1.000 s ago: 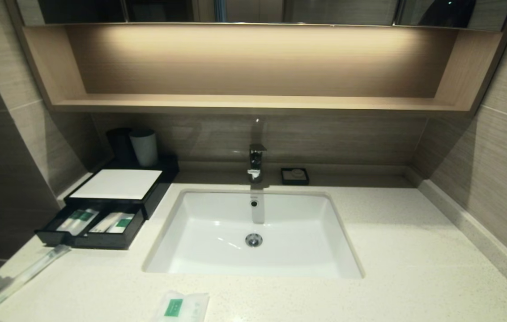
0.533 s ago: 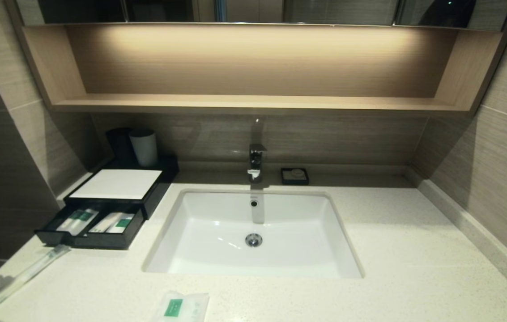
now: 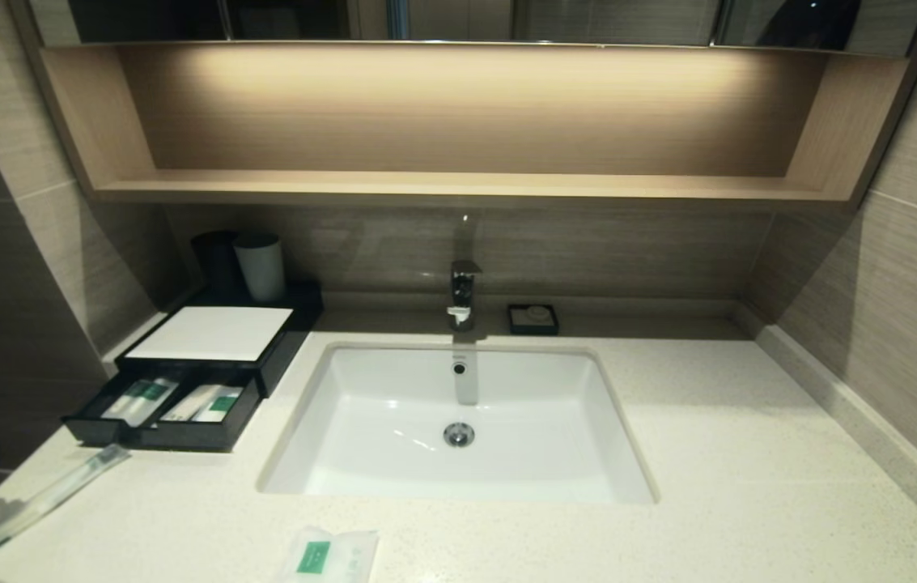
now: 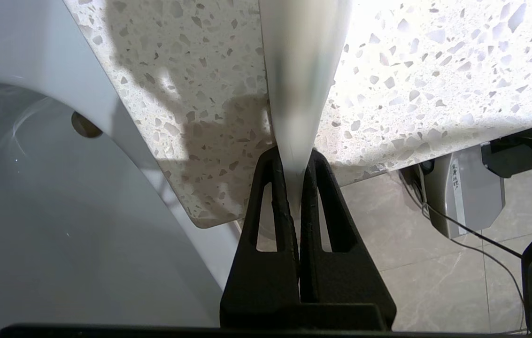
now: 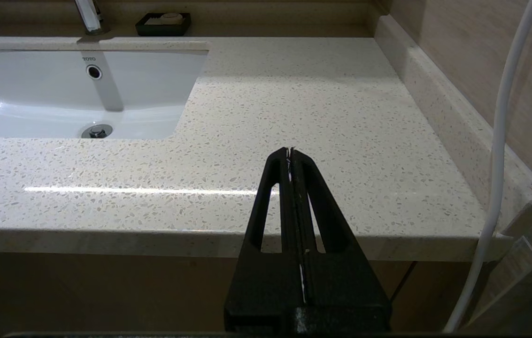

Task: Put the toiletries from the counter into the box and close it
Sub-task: Pick up the bathroom toiletry

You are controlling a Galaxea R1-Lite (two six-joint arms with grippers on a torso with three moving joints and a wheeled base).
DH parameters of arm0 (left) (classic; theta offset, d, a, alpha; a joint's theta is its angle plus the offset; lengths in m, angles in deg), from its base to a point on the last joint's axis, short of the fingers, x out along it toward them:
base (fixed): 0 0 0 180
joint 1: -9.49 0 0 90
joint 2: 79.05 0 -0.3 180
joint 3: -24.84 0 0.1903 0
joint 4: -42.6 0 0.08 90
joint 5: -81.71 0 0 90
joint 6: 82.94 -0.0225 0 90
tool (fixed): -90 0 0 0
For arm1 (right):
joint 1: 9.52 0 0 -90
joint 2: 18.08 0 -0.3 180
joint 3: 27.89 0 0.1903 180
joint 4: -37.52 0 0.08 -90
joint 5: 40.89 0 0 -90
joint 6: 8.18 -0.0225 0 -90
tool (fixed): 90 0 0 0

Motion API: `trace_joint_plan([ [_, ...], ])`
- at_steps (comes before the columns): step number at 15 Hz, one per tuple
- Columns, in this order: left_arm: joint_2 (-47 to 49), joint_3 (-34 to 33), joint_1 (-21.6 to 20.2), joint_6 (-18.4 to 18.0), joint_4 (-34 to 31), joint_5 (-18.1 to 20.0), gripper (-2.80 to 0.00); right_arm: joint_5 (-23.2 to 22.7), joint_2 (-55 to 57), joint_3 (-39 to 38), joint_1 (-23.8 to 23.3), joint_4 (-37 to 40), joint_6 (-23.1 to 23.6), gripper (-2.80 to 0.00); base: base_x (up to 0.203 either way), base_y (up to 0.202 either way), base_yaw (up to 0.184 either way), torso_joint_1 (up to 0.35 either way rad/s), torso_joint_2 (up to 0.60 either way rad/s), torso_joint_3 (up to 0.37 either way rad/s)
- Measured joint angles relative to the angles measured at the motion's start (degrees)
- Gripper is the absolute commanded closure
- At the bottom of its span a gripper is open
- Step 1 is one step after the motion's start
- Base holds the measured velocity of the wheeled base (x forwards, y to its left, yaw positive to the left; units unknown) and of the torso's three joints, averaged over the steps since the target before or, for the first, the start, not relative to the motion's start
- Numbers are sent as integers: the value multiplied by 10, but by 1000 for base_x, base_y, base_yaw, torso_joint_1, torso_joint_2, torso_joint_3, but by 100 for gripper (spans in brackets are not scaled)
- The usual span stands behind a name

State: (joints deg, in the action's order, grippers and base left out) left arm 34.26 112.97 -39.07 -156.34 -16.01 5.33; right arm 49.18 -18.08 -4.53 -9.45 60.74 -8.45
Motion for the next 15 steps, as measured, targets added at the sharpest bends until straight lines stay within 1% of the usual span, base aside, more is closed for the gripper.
trace_joint_plan([
  [5,-7,0,0,1,-2,2,0,0,0,0,0,0,0,0,0,0,0,0,0,0],
  [8,-27,0,-1,5,-10,4,0,0,0,0,0,0,0,0,0,0,0,0,0,0],
  [12,-77,2,-14,6,-61,4,0,1,0,0,0,0,0,0,0,0,0,0,0,0],
  [15,-129,8,-33,11,-121,4,0,0,0,0,0,0,0,0,0,0,0,0,0,0],
])
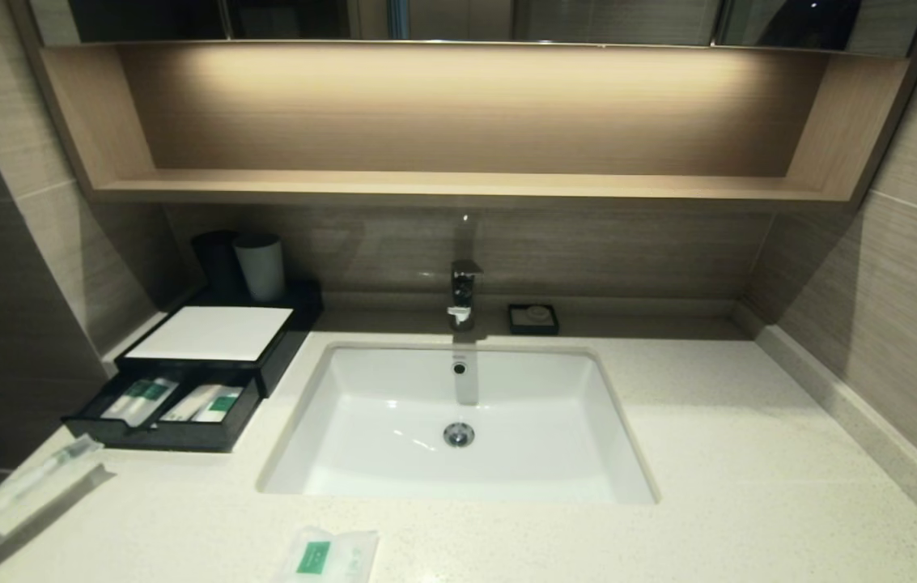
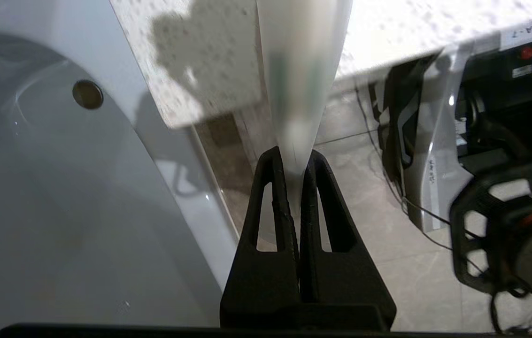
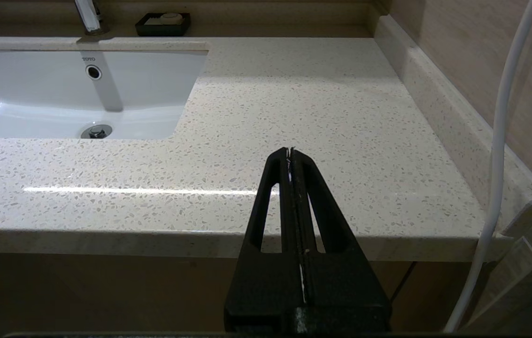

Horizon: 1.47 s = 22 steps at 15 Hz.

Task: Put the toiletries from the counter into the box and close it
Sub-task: Pick up the bathroom toiletry, then place the bathroom toiletry into the drawer

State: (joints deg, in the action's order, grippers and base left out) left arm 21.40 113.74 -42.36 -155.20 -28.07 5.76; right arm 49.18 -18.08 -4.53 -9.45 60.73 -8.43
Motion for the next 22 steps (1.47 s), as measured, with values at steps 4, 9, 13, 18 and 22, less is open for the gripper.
trace_joint_plan([
  [4,-68,18,-30,37,-107,1,0,0,0,0,0,0,0,0,0,0,0,0,0,0],
  [9,-107,119,-35,142,-271,60,0,0,0,0,0,0,0,0,0,0,0,0,0,0],
  [13,-94,209,-12,262,-367,101,0,0,0,0,0,0,0,0,0,0,0,0,0,0],
  [18,-60,327,125,491,-398,106,0,0,0,0,0,0,0,0,0,0,0,0,0,0],
  [22,-12,410,220,617,-399,33,0,0,0,0,0,0,0,0,0,0,0,0,0,0],
])
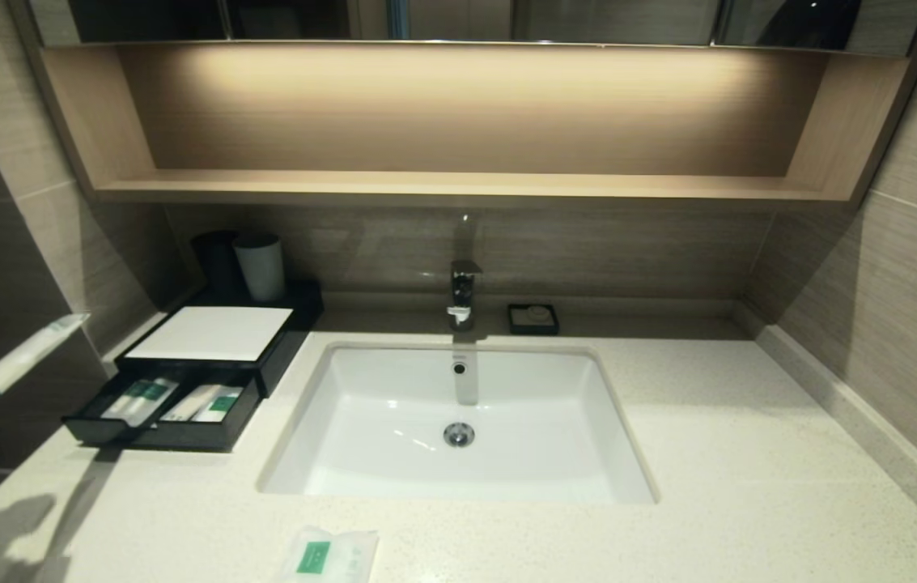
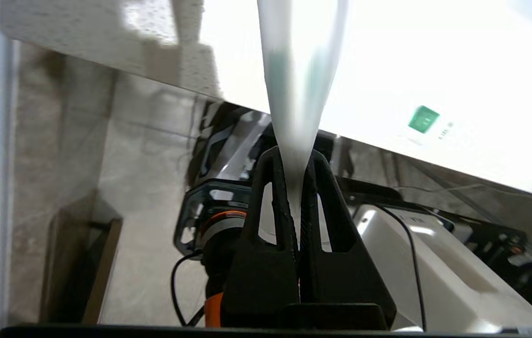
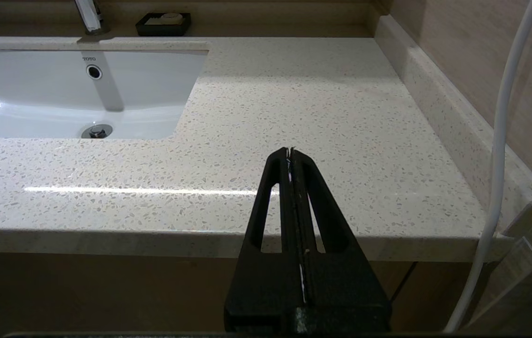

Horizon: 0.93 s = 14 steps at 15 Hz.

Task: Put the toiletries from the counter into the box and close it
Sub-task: Place the bathroom toiletry into the drawer

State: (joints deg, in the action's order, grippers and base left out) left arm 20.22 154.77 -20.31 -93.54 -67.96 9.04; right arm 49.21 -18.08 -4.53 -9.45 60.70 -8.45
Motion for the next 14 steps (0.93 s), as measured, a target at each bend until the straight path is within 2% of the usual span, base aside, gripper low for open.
trace_joint_plan([
  [2,24,12,22,4,0,-28,0,0,0,0,0,0,0,0,0,0,0,0,0,0],
  [5,53,16,35,-9,0,-31,0,0,0,0,0,0,0,0,0,0,0,0,0,0],
  [10,88,17,39,-69,0,-31,0,0,0,0,0,0,0,0,0,0,0,0,0,0],
  [14,119,25,43,-76,0,-31,0,0,0,0,0,0,0,0,0,0,0,0,0,0],
])
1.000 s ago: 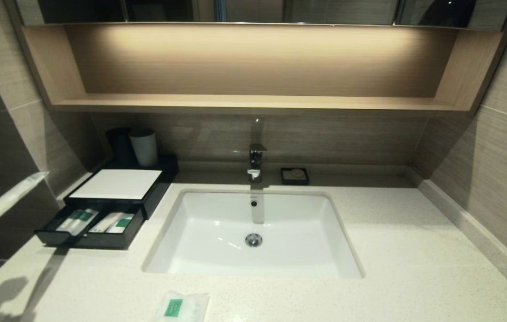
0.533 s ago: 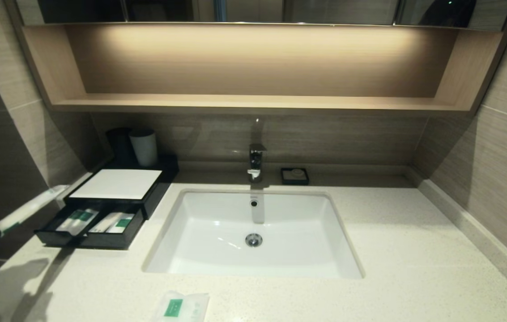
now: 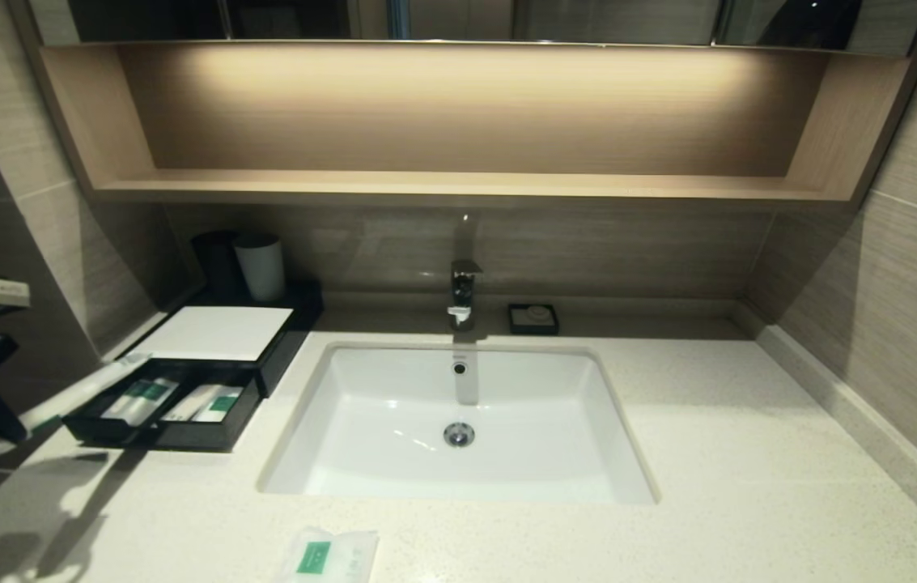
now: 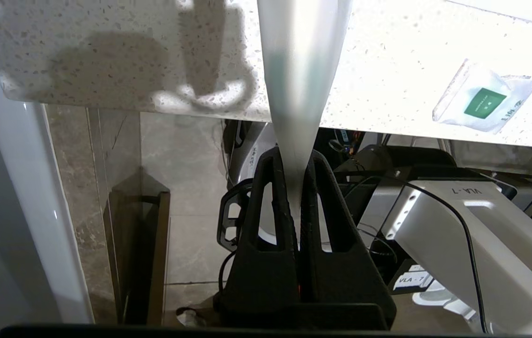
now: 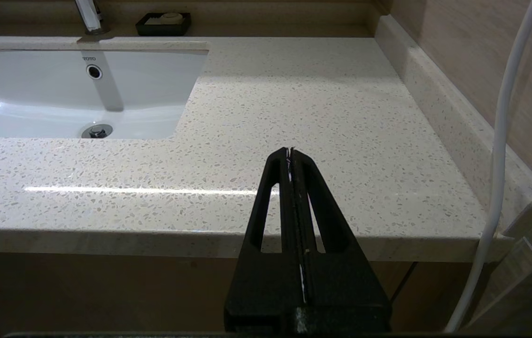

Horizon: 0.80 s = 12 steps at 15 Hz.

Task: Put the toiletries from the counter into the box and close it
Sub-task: Place the bathroom toiletry into the drawer

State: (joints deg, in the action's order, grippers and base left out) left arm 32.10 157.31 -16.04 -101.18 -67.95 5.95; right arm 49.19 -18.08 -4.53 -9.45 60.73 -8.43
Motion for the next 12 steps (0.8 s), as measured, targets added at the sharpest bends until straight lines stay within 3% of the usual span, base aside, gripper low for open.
trace_joint_plan([
  [12,68,8,5,4,0,-12,0,0,0,0,0,0,0,0,0,0,0,0,0,0],
])
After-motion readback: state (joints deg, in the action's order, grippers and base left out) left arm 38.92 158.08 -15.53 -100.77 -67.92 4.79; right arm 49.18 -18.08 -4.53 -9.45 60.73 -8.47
